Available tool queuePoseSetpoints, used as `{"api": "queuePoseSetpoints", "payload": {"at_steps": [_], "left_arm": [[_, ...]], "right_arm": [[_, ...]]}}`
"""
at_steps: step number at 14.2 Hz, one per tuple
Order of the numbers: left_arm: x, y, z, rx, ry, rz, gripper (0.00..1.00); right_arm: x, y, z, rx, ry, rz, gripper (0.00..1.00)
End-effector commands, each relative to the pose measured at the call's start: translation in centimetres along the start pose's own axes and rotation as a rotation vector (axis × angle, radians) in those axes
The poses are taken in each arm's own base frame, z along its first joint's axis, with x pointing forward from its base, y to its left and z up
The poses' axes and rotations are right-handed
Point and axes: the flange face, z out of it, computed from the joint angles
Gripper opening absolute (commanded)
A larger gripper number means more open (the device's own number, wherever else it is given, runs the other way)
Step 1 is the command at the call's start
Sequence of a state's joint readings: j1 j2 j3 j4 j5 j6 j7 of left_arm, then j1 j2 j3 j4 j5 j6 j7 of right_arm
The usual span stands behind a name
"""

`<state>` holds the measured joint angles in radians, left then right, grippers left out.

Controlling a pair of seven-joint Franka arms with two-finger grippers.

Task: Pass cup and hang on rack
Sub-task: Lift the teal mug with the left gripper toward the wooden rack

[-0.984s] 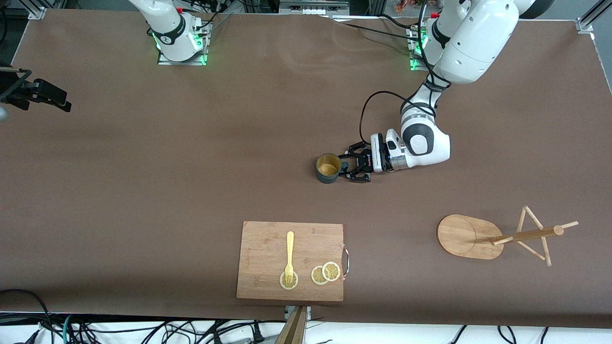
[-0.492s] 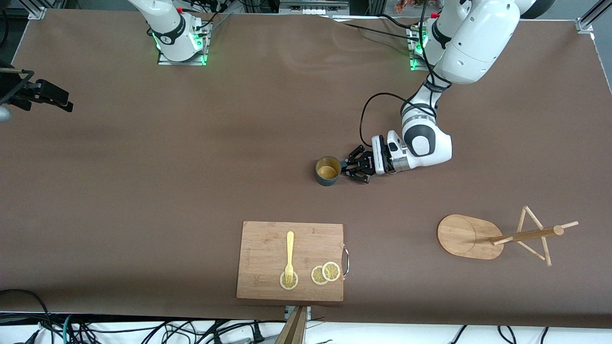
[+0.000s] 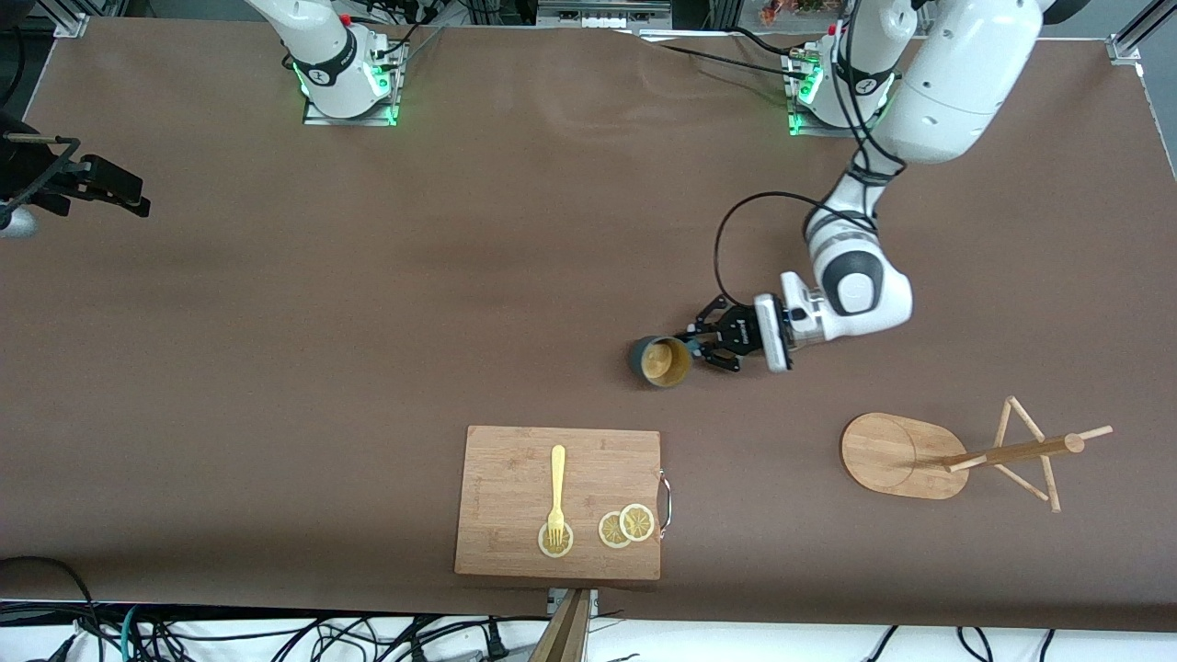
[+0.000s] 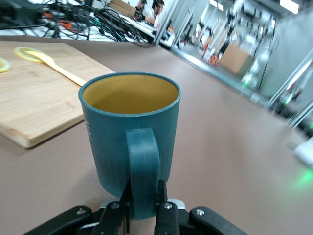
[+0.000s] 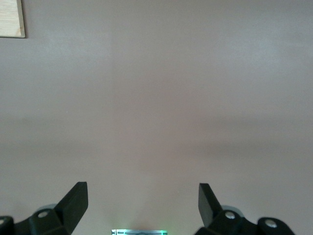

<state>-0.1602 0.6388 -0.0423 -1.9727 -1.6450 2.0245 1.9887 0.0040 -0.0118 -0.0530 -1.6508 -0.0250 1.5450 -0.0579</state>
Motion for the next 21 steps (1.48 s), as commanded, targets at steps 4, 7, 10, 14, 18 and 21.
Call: {"api": "queuePoseSetpoints", "payload": {"at_steps": [4,7,10,14,18,21], "left_arm": [[5.4,-1.1,-12.4,-0.173,0.005,-0.446,0.0],[6.4,-1.5,-19.3,-0.233,0.024,-0.623,0.0],[6.4,-1.3,-25.0,-0.267,0.04,-0.804,0.0],[5.3,-1.2,-30.9,-0.298,0.102,-0.994,0.0],[5.0,-1.2,-35.5,-0.336,0.183,-1.167,0.0],[5.2,-1.6,-37.3,-0.344,0.225,-1.202,0.0]], "right_arm": [[-0.2,-1.0,0.0,0.002,-0.001,-0.033,1.0],[-0.2,-1.3,0.0,0.002,0.001,-0.039,1.0],[-0.8,-1.3,0.1,0.007,-0.035,-0.037,1.0],[-0.8,-1.4,0.1,0.009,-0.038,-0.057,1.0],[-0.9,-1.9,0.4,0.028,-0.057,-0.094,1.0],[-1.2,-2.0,0.5,0.041,-0.076,-0.096,1.0]]}}
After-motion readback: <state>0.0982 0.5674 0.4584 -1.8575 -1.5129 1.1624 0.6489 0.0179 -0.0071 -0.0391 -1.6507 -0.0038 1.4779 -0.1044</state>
